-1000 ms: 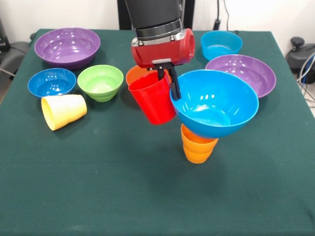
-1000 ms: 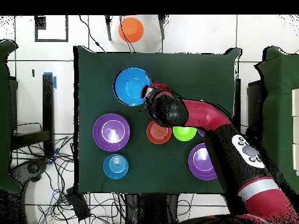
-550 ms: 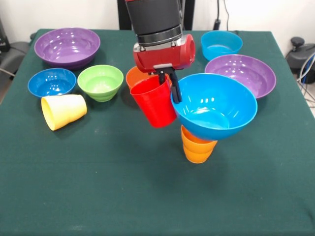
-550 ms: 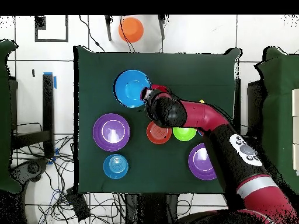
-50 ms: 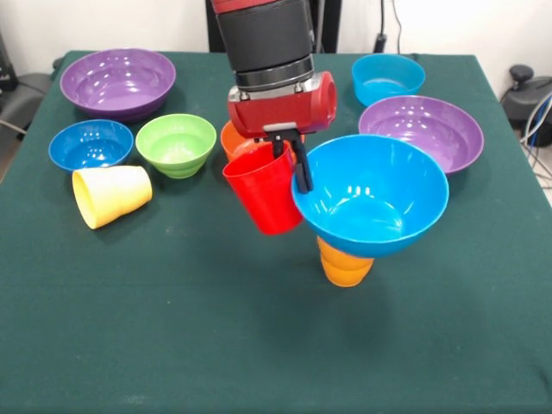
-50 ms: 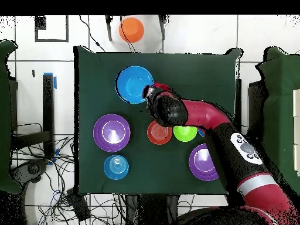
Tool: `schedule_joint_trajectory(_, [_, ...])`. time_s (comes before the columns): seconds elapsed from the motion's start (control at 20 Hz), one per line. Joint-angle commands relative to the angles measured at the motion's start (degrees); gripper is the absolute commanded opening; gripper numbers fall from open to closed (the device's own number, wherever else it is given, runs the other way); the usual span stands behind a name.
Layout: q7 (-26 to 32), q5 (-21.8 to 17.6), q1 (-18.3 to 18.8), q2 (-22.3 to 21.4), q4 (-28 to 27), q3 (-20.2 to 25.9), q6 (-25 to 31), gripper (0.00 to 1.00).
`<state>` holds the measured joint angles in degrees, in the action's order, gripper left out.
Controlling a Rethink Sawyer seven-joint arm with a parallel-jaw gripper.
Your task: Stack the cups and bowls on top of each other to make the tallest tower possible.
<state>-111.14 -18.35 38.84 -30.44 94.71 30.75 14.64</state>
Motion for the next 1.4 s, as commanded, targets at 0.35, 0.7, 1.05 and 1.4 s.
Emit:
schedule_joint_trajectory(0.35, [0.1, -4.9, -0.9, 3.1, -5.2, -2.0, -3.4, 0.0])
schedule_joint_trajectory(0.7, [-0.3, -4.8, -1.0, 3.2, -5.4, -2.4, -4.4, 0.0])
schedule_joint_trajectory(1.05, [0.1, -4.5, -1.1, 3.1, -5.4, -2.2, -4.1, 0.0])
schedule_joint_trajectory(1.4, [1.1, -4.2, -0.5, 2.8, -4.7, -1.1, -2.2, 0.0])
